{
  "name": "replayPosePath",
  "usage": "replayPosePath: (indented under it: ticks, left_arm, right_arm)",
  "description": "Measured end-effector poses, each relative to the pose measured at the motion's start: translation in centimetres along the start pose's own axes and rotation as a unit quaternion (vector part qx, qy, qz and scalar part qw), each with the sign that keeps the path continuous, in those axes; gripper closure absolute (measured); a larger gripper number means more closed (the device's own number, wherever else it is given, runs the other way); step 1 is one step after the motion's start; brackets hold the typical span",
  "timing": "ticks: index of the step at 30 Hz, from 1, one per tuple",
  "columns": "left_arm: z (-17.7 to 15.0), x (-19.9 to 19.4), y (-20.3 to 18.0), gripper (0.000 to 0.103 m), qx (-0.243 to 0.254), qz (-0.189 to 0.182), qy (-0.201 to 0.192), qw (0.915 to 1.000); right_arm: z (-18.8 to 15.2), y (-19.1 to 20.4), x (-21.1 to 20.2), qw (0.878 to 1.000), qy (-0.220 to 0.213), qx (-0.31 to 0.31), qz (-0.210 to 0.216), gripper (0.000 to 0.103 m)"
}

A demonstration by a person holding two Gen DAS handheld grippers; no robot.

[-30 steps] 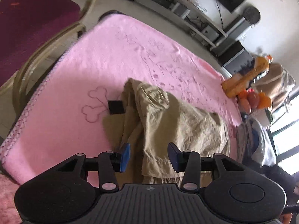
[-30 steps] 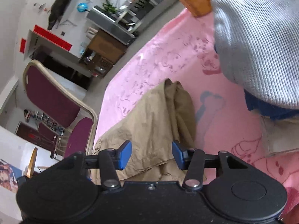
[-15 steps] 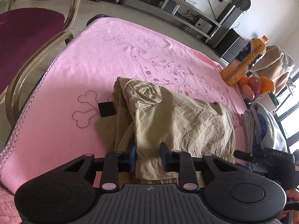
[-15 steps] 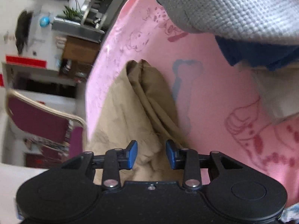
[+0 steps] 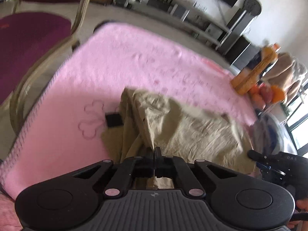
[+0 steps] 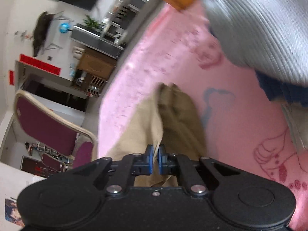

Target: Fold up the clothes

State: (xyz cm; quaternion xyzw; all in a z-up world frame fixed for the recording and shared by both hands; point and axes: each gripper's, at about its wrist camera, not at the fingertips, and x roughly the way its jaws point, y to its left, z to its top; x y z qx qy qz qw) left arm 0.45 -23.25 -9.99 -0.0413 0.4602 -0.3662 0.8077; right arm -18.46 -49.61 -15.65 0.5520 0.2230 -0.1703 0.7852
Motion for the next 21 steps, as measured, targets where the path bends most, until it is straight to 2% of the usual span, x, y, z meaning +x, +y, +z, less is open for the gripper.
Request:
replayPosePath:
  ticks: [3, 6, 9, 13, 15, 17, 19, 21]
  left_arm:
    - [0.8, -2.4, -0.1, 0.103, -0.022, -0.025, -0.03, 0.999]
    - [-0.2, -1.6, -0.7, 0.103, 0.005, 0.005, -0.015, 0.9999]
    - [-1.4, -0.6, -1.2, 0.103, 0.037, 0.039, 0.004, 0.9986]
    - [-3.1, 0.8, -2.0, 0.102, 0.078, 0.084, 0.029, 0.993]
    - [-3.9, 1.4, -2.3, 0.098, 0.099, 0.106, 0.041, 0.9886]
    - [-4.7, 2.1, -2.7, 0.093, 0.12, 0.128, 0.053, 0.983]
    - [-4.8, 1.5, -3.1, 0.091, 0.134, 0.137, 0.047, 0.9803]
    - [-4.5, 0.1, -3.3, 0.09, 0.145, 0.139, 0.023, 0.9793]
  right_arm:
    - [0.1, 2.1, -1.8, 1.0, -0.008, -0.008, 0.02, 0.098]
    - [-0.4, 3.3, -2.9, 1.0, 0.001, -0.019, 0.02, 0.098]
    - [-1.8, 2.4, -2.4, 0.998, 0.016, -0.054, -0.039, 0.098]
    - [-3.2, -1.4, 1.1, 0.99, 0.054, -0.058, -0.116, 0.098]
    - [-3.3, -1.5, 1.4, 0.988, 0.062, -0.066, -0.128, 0.098]
    - [-3.2, -0.3, 0.9, 0.984, 0.058, -0.101, -0.138, 0.093]
    - [-3.2, 0.6, 0.2, 0.979, 0.054, -0.13, -0.146, 0.086]
    - [-3.0, 1.3, -1.2, 0.98, 0.047, -0.133, -0.14, 0.086]
